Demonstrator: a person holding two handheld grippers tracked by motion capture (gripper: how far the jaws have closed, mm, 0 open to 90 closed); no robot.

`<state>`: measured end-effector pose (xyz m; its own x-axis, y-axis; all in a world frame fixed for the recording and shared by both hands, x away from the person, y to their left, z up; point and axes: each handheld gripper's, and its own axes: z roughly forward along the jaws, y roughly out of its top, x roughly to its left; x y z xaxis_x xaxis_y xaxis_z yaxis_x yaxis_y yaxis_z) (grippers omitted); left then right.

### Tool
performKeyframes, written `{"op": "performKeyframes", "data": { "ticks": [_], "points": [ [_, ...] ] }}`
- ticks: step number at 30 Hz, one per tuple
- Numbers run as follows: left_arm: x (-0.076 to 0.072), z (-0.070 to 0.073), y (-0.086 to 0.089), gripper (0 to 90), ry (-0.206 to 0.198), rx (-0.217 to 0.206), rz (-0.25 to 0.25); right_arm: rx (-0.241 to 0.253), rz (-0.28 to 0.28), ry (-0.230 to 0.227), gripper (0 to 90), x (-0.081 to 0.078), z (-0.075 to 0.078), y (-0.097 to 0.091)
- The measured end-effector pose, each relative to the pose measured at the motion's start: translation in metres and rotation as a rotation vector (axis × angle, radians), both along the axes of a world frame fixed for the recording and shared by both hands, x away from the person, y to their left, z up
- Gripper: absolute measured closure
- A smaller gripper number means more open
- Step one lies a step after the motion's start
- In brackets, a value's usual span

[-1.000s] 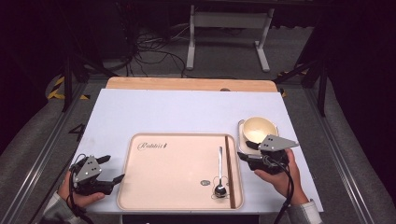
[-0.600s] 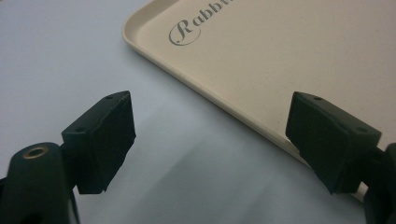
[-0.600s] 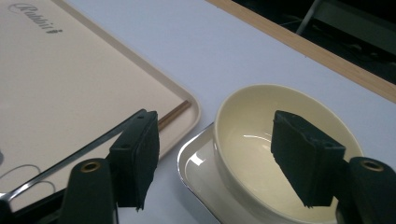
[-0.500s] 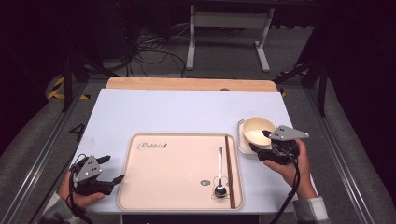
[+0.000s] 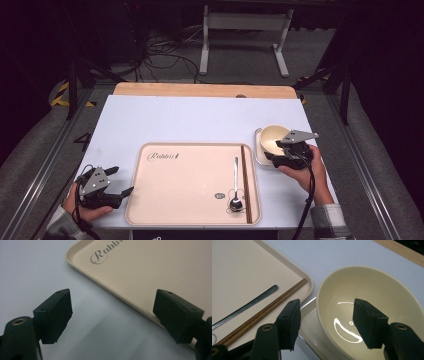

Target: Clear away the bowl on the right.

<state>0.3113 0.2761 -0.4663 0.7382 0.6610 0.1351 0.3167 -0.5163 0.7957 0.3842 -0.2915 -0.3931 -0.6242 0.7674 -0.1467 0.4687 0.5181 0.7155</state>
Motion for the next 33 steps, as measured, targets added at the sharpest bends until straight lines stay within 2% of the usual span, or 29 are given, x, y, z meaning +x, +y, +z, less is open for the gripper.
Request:
{"op": "performKeyframes", "data": {
  "ticks": [8,11,13,16,18,21,23,27,33],
  "points": [
    [-0.001,0.000,-0.002,16.6,-0.002,0.014,-0.004,-0.044,-0.015,0.067,42.3,0.014,-0.013,0.007],
    [-0.001,0.000,-0.001,16.6,0.004,0.014,0.001,-0.059,-0.015,0.077,45.6,0.018,-0.017,0.009],
    [-0.001,-0.001,-0.002,16.6,0.000,0.013,-0.001,-0.074,-0.005,0.102,48.5,0.023,-0.022,0.011],
    [-0.001,-0.001,-0.002,16.6,0.003,0.015,-0.002,-0.093,-0.006,0.096,51.8,0.023,-0.023,0.012],
    [0.000,-0.001,-0.002,16.6,0.001,0.015,-0.004,-0.084,-0.012,0.097,55.3,0.023,-0.024,0.012],
    [-0.001,0.000,-0.002,16.7,0.003,0.021,-0.004,-0.123,-0.014,0.091,64.1,0.023,-0.025,0.012],
    [-0.001,0.000,-0.003,16.7,0.004,0.020,0.000,-0.122,-0.011,0.092,65.9,0.022,-0.026,0.012],
    [-0.001,-0.001,-0.003,16.8,0.004,0.023,-0.003,-0.128,0.013,0.112,74.3,0.021,-0.028,0.012],
    [0.000,-0.001,-0.002,16.8,0.010,0.022,-0.004,-0.152,0.026,0.094,79.2,0.020,-0.029,0.014]
  ]
}}
